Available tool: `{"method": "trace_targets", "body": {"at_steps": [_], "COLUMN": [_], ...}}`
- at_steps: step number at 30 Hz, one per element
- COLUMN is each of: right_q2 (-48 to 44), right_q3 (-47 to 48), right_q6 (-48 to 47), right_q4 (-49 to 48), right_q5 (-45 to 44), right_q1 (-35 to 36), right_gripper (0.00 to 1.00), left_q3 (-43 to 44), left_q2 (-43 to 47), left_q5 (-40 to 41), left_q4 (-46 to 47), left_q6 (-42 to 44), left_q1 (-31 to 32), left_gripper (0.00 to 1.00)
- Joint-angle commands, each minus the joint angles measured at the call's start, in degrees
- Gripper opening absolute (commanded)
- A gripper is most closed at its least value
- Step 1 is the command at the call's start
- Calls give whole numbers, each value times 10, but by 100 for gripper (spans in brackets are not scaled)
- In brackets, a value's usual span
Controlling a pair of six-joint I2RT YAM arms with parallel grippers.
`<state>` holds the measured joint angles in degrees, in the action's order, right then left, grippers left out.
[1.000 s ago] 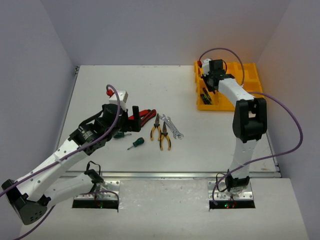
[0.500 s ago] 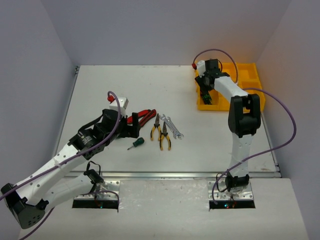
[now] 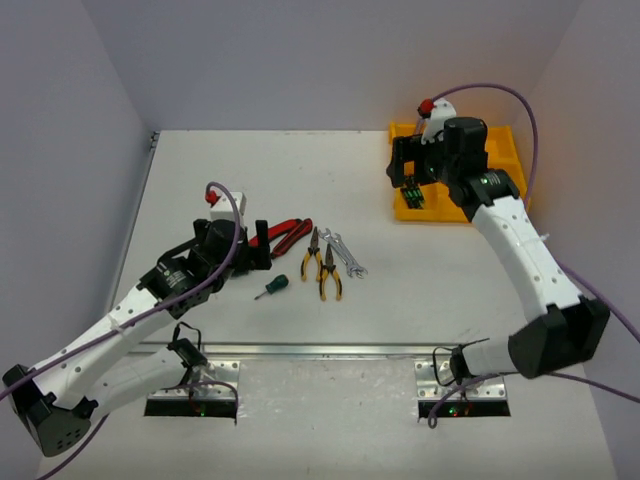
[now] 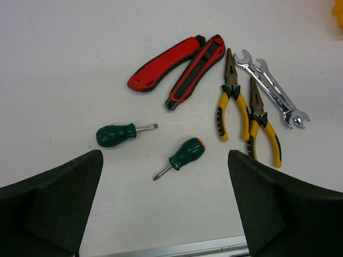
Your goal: Sort the tools into containers
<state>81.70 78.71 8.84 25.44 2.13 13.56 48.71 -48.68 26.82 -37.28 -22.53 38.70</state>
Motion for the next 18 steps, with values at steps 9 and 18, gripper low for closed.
{"method": "trace_targets", "body": {"at_steps": [9,18], "right_q2": [-141,-57], "right_q3": [-239,-259], "right_q6": [228,258], "right_q4": [-21,-40], "right_q5": [-118,-28], "right_q1": [145,194], "right_gripper": [99,96], "left_q3": [3,3], "left_q2": [29,10], "left_q5": [78,48], "left_q4": [-2,4], "left_q6": [-36,-22], "left_q1": [-27,-34], "left_gripper": [100,100]}}
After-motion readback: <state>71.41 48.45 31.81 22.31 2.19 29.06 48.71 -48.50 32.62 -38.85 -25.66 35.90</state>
